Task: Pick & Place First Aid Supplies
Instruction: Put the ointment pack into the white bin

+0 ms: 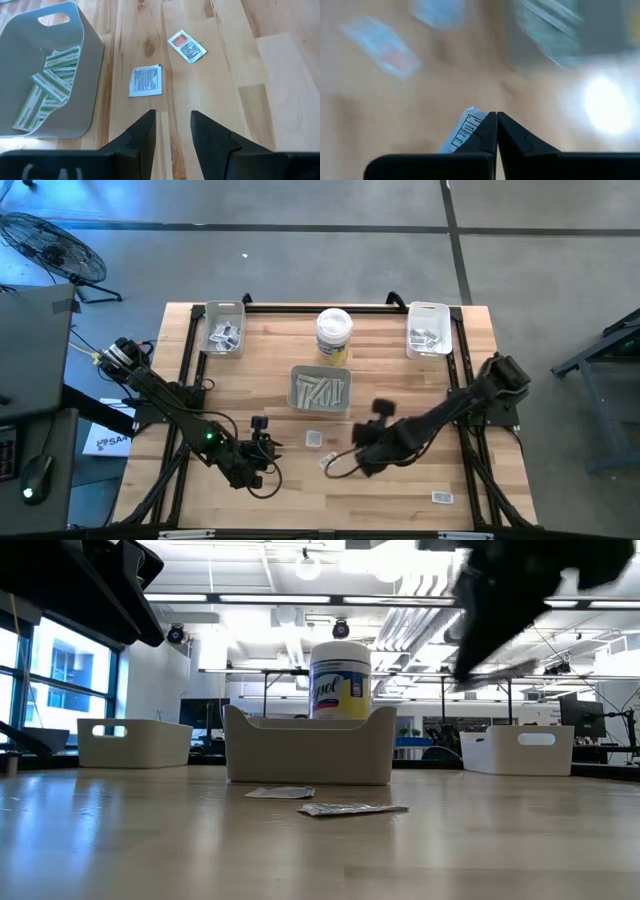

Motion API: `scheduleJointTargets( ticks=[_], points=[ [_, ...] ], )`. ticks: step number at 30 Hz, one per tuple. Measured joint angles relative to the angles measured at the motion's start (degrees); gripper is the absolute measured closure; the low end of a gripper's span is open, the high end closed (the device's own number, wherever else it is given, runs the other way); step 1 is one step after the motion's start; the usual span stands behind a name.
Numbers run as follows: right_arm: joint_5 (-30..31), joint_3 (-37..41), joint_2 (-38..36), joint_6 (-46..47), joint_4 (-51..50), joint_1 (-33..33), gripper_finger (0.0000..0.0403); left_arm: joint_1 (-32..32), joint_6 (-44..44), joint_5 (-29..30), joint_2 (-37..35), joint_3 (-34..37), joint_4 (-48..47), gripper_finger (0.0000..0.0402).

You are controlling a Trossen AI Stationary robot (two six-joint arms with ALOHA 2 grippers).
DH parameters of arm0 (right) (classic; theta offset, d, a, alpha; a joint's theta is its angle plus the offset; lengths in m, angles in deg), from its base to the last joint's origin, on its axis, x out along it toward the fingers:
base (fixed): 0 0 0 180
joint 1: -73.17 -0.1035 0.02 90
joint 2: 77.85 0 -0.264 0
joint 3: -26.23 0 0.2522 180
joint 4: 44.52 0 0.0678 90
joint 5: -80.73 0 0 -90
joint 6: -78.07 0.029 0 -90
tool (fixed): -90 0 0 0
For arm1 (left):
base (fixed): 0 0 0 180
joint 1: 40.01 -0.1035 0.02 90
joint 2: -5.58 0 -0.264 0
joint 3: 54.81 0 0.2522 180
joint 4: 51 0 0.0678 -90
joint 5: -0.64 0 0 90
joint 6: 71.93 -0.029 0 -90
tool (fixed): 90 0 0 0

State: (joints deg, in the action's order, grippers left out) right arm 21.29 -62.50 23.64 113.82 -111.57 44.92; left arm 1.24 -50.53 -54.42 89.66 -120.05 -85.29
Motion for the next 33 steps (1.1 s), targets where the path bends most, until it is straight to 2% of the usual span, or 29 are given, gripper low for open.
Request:
scheduleJointTargets(
  ticks=[4,8,11,15,19,23,27,33],
  points=[
    [4.83,3.94,-3.97,11.08,-11.32,0.96,0.0402,0.0,-0.09,-0.02,0.0,0.0,-0.04,0.0282],
    [6.4,12.4,-10.85,17.62,-13.52,4.85,0.0402,0.0,-0.08,-0.02,0.0,0.0,-0.06,0.0282],
    [7.41,18.85,-17.29,19.59,-13.41,10.53,0.0403,0.0,-0.09,-0.02,0.0,0.0,-0.06,0.0282],
    [10.74,25.29,-26.35,20.71,-13.36,21.57,0.0403,0.0,-0.07,-0.22,0.0,0.0,-0.07,0.0282],
    [15.31,28.33,-33.03,16.2,-10.93,35.39,0.0403,0.0,-0.07,-2.06,0.0,0.0,-0.09,0.0282],
    [15.32,29.02,-35.13,3.46,-1.92,49.86,0.0403,0.0,-0.07,-4.64,0.0,0.0,-0.07,0.0282],
    [11.62,29.06,-33.21,-7.41,7.93,62.36,0.0403,0.0,-0.07,-7.05,0.0,0.0,-0.11,0.0282],
    [9.54,29.06,-27.08,-10.32,13.33,73.47,0.0403,0.0,-0.06,-9.05,0.0,0.0,-0.09,0.0282]
  ],
)
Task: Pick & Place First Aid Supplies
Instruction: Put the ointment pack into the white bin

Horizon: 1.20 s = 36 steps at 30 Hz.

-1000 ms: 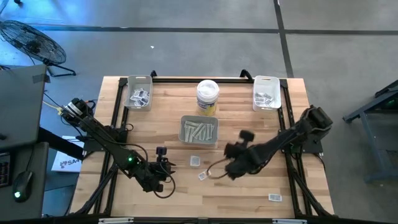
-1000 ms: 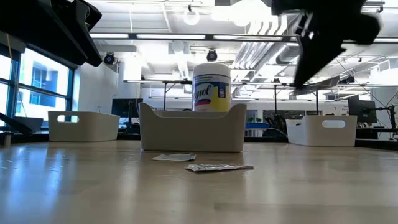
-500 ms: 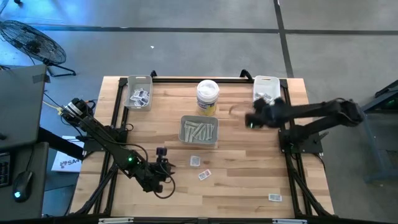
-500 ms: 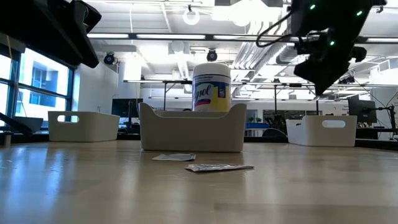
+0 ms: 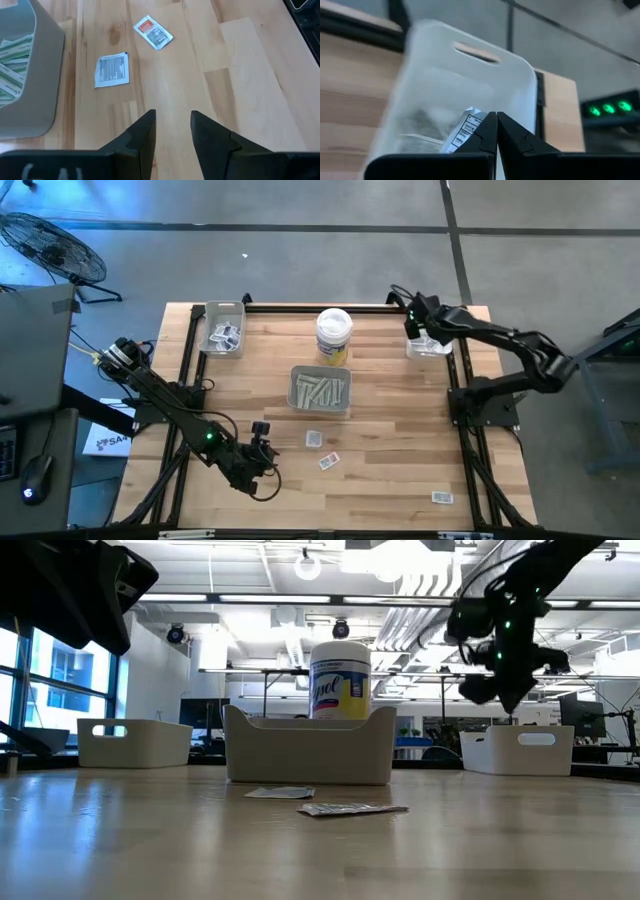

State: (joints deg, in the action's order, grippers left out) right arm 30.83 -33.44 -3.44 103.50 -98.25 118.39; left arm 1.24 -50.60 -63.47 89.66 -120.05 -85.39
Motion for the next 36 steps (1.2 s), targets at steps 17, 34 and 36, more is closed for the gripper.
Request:
scheduleJointTargets(
  ticks=[17,34,36],
  points=[
    [4.52,0.0,8.57,0.17,0.44,1.28,0.0403,0.0,0.0,0.02,0.0,0.0,0.04,0.0282],
    [-1.26,3.47,8.87,-0.15,7.93,1.26,0.0402,0.0,-0.01,0.03,0.0,0.0,0.02,0.0282],
    [-2.27,5.29,8.87,-0.61,11.78,1.34,0.0402,0.0,0.02,0.02,0.0,0.0,0.02,0.0282]
  ],
)
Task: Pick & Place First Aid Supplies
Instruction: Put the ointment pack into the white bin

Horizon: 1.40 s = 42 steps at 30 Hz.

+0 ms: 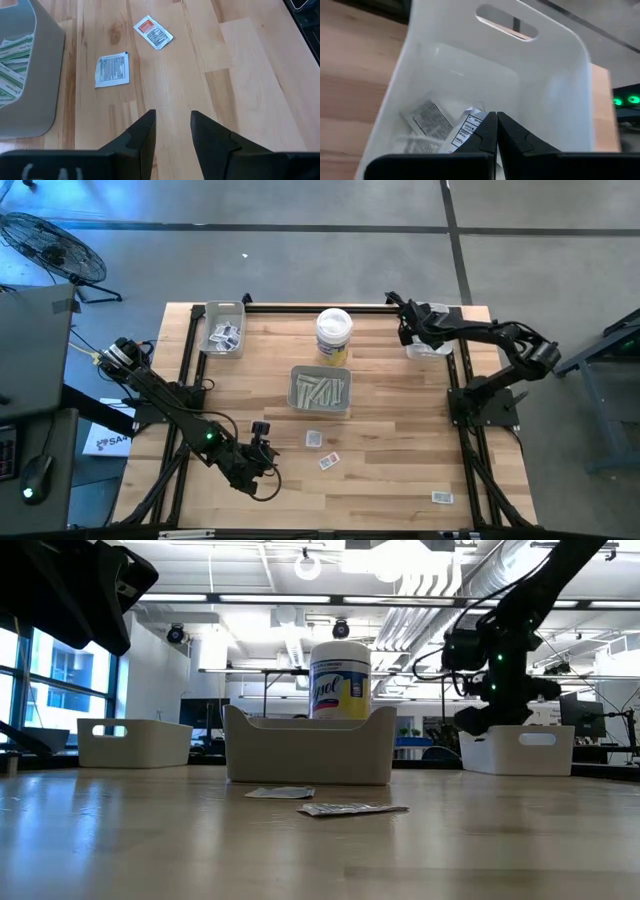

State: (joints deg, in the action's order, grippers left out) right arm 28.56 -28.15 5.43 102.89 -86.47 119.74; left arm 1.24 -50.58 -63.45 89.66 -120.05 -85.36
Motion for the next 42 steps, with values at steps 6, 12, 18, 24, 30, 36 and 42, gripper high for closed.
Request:
scheduleJointTargets(
  ticks=[6,12,18,24,30,36,42],
  points=[
    [-1.6,0.61,0.0,-1.53,1.93,1.53,0.0383,0.0,-0.01,0.0,0.0,0.0,0.0,0.0282],
    [-3.31,-1.57,-0.03,-1.54,0.74,1.84,0.0331,0.0,-0.02,0.0,0.0,0.0,0.0,0.0282],
    [-3.27,-6.03,-0.54,-2.82,-3.92,0.66,0.0297,0.0,-0.01,0.01,0.0,0.0,0.0,0.0282],
    [0.96,-11.7,-3.48,-4.45,-11.46,-5.09,0.0299,0.0,0.0,0.02,0.0,0.0,0.0,0.0282],
    [5.69,-15.83,-9.81,-4.21,-18.98,-18.17,0.0306,0.0,-0.02,0.02,0.0,0.0,0.01,0.0282],
    [0.47,-13.17,-14.45,5.34,-19.18,-35.97,0.0307,0.0,0.0,0.02,0.0,0.0,0.02,0.0282],
    [-2.12,-5.24,-13.7,12.98,-9.02,-53.73,0.0307,0.0,-0.02,0.02,0.0,0.0,-0.01,0.0282]
  ],
)
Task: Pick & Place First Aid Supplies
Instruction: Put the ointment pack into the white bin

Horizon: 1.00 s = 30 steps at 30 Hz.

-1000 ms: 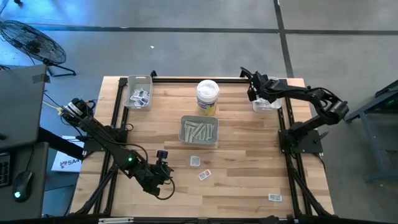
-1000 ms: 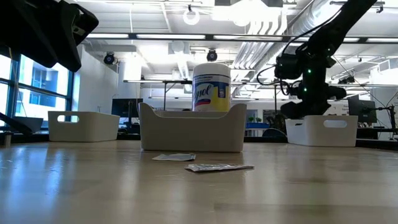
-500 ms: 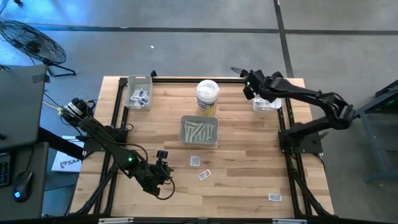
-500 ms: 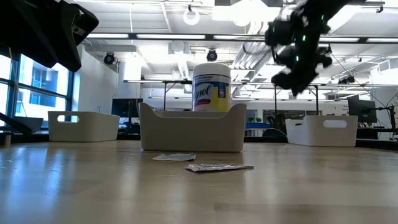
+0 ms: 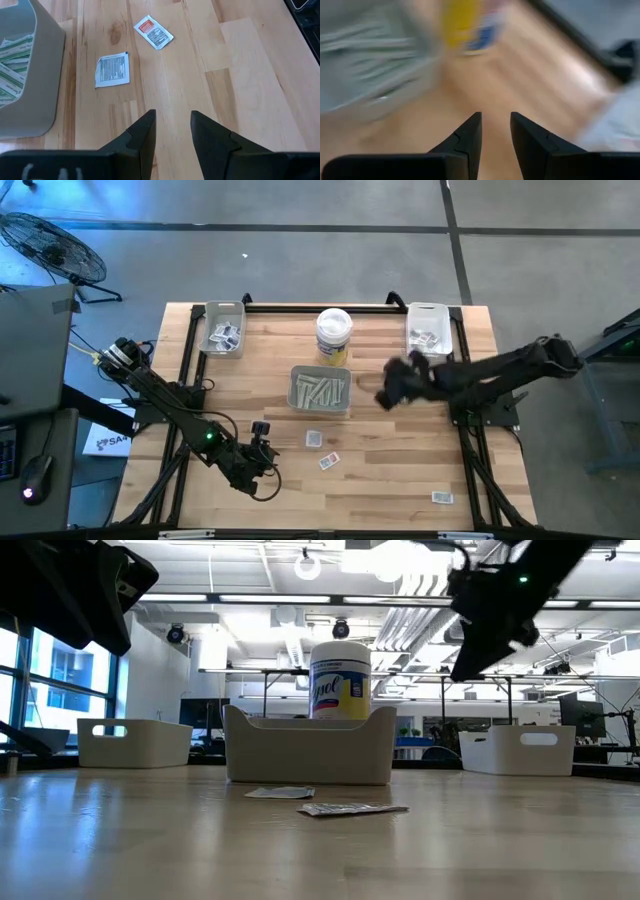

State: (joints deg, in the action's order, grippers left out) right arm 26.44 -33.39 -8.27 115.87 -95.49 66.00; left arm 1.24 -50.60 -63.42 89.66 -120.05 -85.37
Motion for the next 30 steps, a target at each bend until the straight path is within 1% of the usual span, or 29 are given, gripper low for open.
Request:
scheduleJointTargets(
  ticks=[3,5,9,11,12,17,22,26,30],
  points=[
    [-1.92,5.07,0.6,1.28,11.55,-7.61,0.0307,0.0,0.0,0.0,0.0,0.0,0.03,0.0282],
    [-1.53,7.67,0.93,1.64,19.03,-12.28,0.0307,-0.02,0.0,0.0,0.0,0.0,0.01,0.0282],
    [1.81,10.52,0.96,3.29,26.57,-19.6,0.0307,-0.01,0.0,0.0,0.0,0.0,0.03,0.0282],
    [4.29,11.05,0.96,3.73,28.07,-22.33,0.0307,-0.02,0.0,0.0,0.0,0.0,0.03,0.0282],
    [4.57,11.14,0.96,3.76,28.59,-23.35,0.0307,-0.02,0.0,0.0,0.0,0.0,0.01,0.0282],
    [3.9,11.12,2.77,1.98,34.44,-26.58,0.0307,-0.01,0.0,0.0,0.0,0.0,0.05,0.0282],
    [2.04,11.1,10.39,-5.6,44.65,-28.01,0.0307,-0.02,0.01,0.0,0.0,0.0,0.03,0.0282],
    [-2.02,11.1,18.96,-13.41,57.15,-27.86,0.0307,-0.01,0.01,0.0,0.0,0.0,0.05,0.0282],
    [-9.06,10.85,27.12,-20.59,73.03,-26.81,0.0307,0.0,0.02,0.0,0.0,0.0,0.06,0.0282]
  ],
)
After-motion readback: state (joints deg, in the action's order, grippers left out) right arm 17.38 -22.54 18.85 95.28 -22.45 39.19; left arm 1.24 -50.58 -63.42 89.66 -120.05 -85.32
